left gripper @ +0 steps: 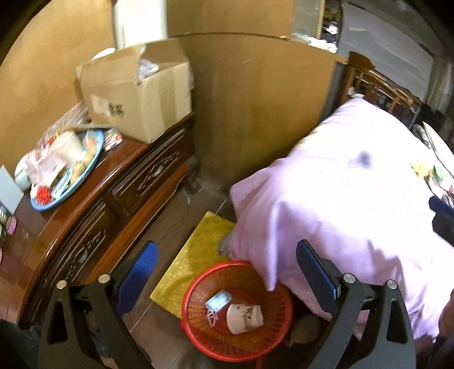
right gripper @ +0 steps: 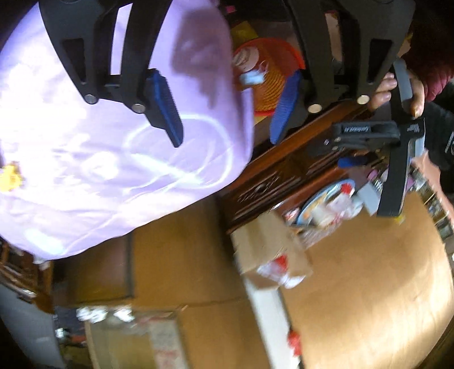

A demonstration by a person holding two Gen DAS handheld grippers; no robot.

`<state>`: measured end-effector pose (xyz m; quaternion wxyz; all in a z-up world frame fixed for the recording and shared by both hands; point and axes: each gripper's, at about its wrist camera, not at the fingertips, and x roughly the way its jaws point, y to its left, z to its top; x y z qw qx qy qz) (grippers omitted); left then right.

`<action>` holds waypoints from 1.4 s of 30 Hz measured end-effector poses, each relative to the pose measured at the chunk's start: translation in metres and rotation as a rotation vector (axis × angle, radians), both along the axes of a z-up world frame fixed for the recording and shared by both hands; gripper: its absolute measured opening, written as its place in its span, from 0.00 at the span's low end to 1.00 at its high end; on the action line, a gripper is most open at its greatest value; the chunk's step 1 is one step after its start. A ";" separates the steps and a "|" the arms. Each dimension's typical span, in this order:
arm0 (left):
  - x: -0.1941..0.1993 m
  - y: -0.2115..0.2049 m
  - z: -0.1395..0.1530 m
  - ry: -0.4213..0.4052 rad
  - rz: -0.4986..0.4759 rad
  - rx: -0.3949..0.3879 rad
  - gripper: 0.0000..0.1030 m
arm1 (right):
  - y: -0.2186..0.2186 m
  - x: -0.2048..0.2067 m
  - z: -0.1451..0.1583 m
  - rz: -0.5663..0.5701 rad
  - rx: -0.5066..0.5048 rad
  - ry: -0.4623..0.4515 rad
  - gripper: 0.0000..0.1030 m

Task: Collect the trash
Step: 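Return both tools to the bedspread and reach the left tool to the green carton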

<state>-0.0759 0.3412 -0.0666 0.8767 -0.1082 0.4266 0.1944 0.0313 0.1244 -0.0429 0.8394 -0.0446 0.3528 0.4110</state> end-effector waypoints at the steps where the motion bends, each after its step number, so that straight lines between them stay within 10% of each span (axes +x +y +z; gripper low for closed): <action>1: 0.003 -0.008 0.004 -0.006 -0.015 0.007 0.94 | -0.011 0.001 0.005 -0.034 0.006 -0.022 0.70; 16: 0.061 -0.126 0.035 -0.079 -0.258 0.036 0.94 | -0.175 0.019 0.051 -0.466 0.046 -0.195 0.94; 42: 0.221 -0.308 0.024 -0.053 -0.593 -0.021 0.94 | -0.384 0.070 -0.032 -1.013 -0.080 -0.068 0.94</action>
